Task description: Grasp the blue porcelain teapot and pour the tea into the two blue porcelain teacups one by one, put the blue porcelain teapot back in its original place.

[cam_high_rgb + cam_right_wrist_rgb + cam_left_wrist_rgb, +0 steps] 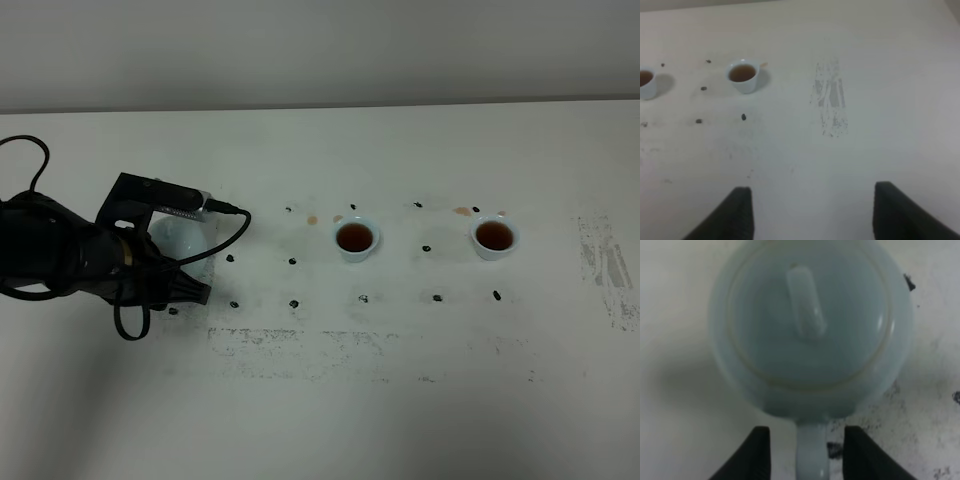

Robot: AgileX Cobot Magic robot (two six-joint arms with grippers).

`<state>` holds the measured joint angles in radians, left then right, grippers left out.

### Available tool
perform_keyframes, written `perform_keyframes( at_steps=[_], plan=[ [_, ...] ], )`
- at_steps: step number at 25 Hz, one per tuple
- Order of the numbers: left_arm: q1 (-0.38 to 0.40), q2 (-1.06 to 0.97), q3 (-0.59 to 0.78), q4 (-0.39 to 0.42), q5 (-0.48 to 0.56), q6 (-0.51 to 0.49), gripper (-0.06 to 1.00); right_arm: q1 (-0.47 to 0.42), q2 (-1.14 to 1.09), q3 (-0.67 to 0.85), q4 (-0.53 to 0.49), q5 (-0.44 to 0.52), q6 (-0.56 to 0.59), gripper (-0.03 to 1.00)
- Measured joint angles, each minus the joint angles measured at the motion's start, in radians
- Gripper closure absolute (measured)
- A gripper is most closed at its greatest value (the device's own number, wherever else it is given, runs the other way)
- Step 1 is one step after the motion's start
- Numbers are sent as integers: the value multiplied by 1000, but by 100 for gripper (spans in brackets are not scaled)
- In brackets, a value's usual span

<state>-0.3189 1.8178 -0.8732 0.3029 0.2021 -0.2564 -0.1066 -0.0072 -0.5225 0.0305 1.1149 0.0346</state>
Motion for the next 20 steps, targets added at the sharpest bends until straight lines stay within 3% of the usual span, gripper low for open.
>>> perform_keyframes(
  at_steps=[9, 16, 20],
  plan=[
    [0, -143, 0, -60, 159, 20, 54, 0, 0, 0, 0, 0, 0, 43],
    [11, -400, 1, -277, 278, 299, 54, 0, 0, 0, 0, 0, 0, 43],
    [90, -587, 1, -303, 352, 361, 54, 0, 0, 0, 0, 0, 0, 43]
  ],
)
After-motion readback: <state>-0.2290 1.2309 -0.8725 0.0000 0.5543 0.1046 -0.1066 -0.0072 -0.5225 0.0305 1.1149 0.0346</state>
